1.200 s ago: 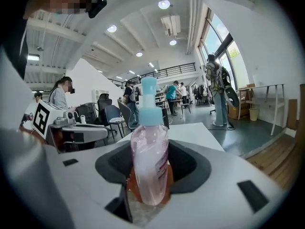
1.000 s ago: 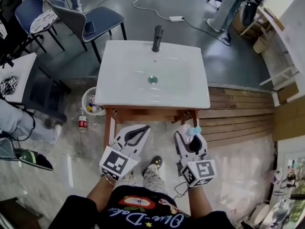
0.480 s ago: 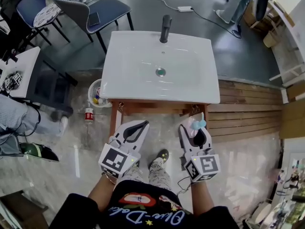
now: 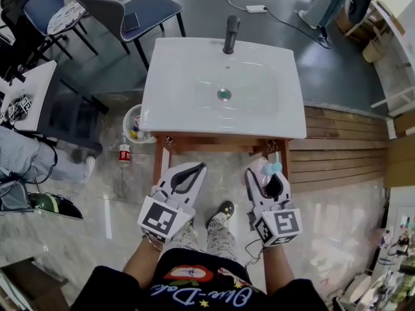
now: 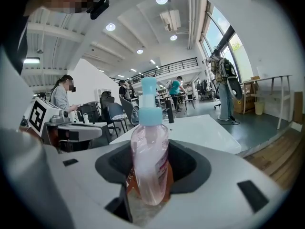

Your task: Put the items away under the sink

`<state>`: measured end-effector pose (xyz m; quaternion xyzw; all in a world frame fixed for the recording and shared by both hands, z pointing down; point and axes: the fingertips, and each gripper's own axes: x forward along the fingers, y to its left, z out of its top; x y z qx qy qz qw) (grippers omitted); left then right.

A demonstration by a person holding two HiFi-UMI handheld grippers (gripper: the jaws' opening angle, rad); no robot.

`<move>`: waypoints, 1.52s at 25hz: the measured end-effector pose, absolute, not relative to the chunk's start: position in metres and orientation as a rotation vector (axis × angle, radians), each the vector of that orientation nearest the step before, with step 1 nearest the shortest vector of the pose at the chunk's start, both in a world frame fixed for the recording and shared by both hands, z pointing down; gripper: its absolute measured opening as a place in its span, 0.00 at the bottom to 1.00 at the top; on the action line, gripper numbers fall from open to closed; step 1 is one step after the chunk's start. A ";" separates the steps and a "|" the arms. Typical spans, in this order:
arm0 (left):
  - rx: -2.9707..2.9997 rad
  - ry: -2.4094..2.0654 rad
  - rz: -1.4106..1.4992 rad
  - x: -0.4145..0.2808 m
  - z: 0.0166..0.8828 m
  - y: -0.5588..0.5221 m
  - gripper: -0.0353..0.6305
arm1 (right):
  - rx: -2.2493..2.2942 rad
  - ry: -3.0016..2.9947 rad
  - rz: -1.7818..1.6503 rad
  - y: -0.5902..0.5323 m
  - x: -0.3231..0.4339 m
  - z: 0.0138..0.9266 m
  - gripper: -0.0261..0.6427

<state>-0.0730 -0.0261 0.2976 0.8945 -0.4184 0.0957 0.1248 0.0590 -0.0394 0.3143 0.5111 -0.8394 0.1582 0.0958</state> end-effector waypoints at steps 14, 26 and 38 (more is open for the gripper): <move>2.622 -1.121 0.290 -0.062 0.328 -0.022 0.06 | 1.548 -2.459 0.460 -0.035 0.058 0.330 0.36; 2.639 -1.063 0.320 -0.049 0.357 -0.032 0.06 | 1.573 -2.438 0.463 -0.041 0.066 0.358 0.36; 2.643 -1.019 0.323 -0.026 0.381 -0.037 0.06 | 1.583 -2.423 0.486 -0.046 0.082 0.386 0.36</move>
